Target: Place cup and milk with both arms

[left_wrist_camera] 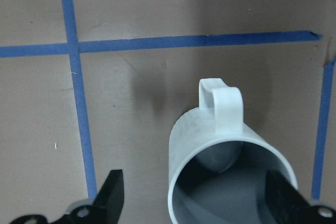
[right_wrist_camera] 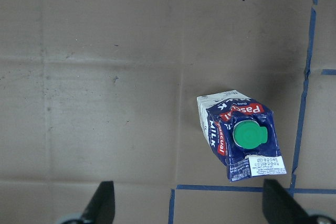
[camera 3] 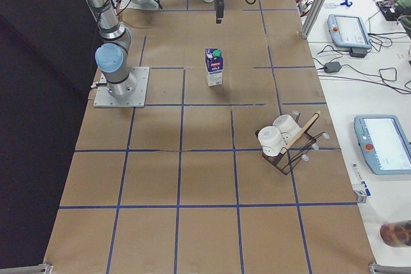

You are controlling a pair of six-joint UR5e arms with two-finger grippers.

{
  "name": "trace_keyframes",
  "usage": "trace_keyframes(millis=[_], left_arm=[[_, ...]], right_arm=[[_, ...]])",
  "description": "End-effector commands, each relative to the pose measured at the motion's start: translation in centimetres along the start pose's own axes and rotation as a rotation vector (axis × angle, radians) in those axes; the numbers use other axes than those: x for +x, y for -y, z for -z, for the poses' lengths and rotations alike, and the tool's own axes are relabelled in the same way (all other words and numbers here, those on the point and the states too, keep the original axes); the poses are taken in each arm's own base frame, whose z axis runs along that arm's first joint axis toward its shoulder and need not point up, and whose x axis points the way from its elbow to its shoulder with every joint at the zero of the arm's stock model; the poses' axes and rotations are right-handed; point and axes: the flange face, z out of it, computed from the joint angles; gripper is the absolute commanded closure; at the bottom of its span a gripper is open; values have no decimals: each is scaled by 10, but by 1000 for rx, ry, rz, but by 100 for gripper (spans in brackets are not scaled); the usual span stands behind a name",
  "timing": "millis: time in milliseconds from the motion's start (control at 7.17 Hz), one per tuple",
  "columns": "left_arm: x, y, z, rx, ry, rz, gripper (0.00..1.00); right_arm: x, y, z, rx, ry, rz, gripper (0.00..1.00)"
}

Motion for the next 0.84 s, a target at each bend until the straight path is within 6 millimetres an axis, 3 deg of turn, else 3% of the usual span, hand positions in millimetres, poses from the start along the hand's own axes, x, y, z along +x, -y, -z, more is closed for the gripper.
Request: trace_keyframes(millis=[0, 140, 419, 698], left_arm=[[-1, 0, -8, -24, -2, 0, 44], [-5, 0, -11, -42, 30, 1, 58], [-5, -1, -14, -53, 32, 1, 61], [-25, -3, -19, -70, 16, 45, 78]], right_arm=[[0, 0, 0, -1, 0, 0, 0], [0, 0, 0, -1, -2, 0, 0], [0, 0, -1, -3, 0, 2, 0], [0, 0, -3, -4, 0, 2, 0]])
